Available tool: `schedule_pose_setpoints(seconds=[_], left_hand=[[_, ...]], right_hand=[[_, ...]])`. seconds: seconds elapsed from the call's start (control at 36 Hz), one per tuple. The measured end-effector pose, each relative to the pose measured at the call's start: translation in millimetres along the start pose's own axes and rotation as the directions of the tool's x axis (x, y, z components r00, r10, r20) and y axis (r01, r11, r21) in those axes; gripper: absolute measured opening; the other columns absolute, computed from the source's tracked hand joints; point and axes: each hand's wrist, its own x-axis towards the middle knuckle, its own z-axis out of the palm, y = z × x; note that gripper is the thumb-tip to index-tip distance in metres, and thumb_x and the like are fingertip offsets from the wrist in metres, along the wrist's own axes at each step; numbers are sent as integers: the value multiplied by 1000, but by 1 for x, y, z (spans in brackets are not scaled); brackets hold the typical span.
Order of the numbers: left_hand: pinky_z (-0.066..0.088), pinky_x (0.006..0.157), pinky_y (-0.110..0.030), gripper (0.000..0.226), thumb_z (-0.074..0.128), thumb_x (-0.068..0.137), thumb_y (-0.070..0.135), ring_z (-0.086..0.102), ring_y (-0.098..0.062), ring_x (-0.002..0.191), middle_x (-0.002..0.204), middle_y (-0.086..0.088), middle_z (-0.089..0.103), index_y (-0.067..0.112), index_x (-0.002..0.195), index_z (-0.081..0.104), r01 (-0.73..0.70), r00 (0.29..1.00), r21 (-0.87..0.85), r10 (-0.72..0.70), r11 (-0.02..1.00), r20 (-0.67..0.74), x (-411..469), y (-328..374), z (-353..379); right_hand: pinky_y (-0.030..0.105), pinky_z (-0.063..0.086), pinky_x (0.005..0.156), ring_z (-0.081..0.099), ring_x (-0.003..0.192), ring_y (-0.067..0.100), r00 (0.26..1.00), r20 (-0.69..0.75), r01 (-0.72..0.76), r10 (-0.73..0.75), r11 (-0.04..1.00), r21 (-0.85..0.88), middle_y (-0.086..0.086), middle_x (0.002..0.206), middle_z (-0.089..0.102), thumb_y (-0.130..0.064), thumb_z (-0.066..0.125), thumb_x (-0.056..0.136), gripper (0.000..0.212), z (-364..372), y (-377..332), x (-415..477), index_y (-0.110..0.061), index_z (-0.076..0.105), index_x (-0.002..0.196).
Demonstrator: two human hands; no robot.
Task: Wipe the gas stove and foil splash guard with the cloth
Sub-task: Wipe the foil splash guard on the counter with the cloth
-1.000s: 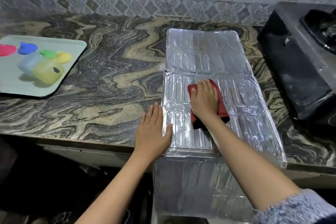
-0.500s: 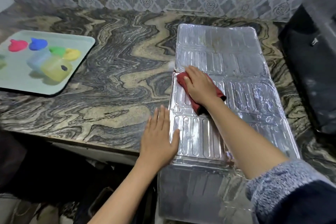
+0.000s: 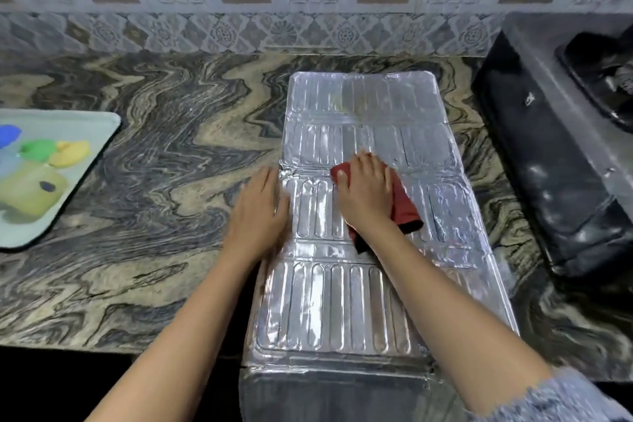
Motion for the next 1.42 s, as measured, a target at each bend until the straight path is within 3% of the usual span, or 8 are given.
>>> schedule_pose_setpoints(seconds=[0.11,0.31,0.58,0.83,1.17,1.42], left_hand=[[6,119,-40,56,28,98,37,5,-16,146,158,-2,7,18,148,12,-10,996,59,4,998,88,21,-4,19],[4,118,-39,56,25,96,38,9,-15,145,157,-3,12,19,148,14,-18,998,120,11,993,59,24,-10,29],[2,118,-34,56,18,97,42,4,-9,145,158,4,1,23,148,7,-30,998,130,22,991,64,19,-8,27],[-2,117,-30,57,14,95,44,-3,-3,143,157,8,-4,26,148,3,-23,998,130,15,991,68,21,-10,28],[-10,112,-22,61,9,90,49,-6,4,139,152,16,-8,30,148,5,15,998,117,-21,993,52,22,-7,26],[-4,112,-23,63,10,89,50,-2,7,134,156,13,2,28,148,10,52,997,105,-57,993,46,22,-5,26]], right_hand=[[39,-2,116,8,145,19,998,16,53,-53,998,15,2,156,17,-36,28,98,51,1,1,-1,-17,22,146],[34,1,117,12,144,13,988,47,144,-146,988,48,-5,155,21,-38,30,98,50,-16,32,-6,-23,23,145],[38,5,119,13,144,12,994,-44,-107,105,993,-43,-5,154,23,-39,23,99,49,-46,97,-3,-21,26,145],[40,7,116,15,144,21,919,-186,-347,346,937,28,3,153,29,-27,30,99,45,-41,96,63,-13,33,142],[40,6,115,13,144,21,995,-51,-77,81,994,78,3,152,28,-28,31,98,46,17,-15,97,-15,32,142],[38,2,117,7,145,19,981,141,115,-132,986,119,0,156,19,-30,28,99,48,21,-40,113,-17,25,145]])
